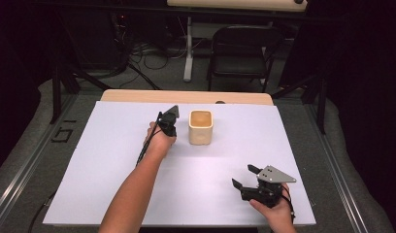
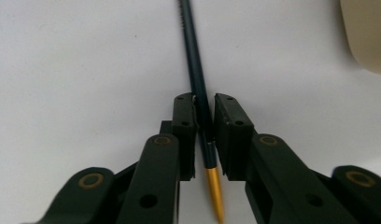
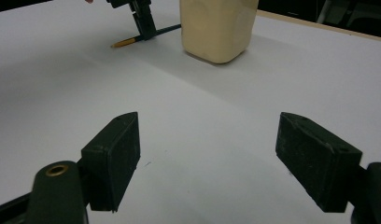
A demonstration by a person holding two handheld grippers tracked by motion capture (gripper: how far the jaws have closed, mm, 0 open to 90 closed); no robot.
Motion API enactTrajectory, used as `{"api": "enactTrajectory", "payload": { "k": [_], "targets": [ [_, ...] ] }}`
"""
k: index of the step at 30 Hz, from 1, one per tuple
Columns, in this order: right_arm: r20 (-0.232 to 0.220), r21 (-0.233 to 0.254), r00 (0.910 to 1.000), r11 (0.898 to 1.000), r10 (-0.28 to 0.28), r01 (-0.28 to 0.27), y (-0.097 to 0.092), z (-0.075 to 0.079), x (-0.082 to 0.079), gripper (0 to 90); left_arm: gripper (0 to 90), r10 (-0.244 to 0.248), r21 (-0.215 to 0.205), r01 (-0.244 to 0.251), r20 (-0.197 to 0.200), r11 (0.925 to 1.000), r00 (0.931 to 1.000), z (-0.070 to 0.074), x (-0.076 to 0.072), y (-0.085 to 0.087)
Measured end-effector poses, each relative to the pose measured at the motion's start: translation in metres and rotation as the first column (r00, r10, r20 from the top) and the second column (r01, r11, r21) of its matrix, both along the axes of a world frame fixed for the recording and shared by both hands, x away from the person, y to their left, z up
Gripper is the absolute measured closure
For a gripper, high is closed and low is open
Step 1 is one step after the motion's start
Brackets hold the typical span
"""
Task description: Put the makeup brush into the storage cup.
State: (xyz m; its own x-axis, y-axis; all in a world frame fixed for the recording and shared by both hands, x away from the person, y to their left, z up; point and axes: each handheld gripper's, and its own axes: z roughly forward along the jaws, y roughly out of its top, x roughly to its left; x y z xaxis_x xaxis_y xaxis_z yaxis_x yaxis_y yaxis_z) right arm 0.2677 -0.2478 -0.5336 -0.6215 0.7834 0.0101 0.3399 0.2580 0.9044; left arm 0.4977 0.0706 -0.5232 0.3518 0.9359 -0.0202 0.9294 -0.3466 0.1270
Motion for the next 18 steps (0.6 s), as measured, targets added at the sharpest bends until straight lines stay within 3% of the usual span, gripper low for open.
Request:
{"api": "enactTrajectory", "payload": {
  "k": [18],
  "targets": [
    [0.003, 0.001, 1.0000, 1.000, 0.000, 0.000, 0.0002, -0.0006, 0.0008, 21.8, 83.3, -0.021, 0.013, 0.021, -0.003, 0.9997, 0.9998, 0.0003, 0.0005, -0.0011]
  ]
}}
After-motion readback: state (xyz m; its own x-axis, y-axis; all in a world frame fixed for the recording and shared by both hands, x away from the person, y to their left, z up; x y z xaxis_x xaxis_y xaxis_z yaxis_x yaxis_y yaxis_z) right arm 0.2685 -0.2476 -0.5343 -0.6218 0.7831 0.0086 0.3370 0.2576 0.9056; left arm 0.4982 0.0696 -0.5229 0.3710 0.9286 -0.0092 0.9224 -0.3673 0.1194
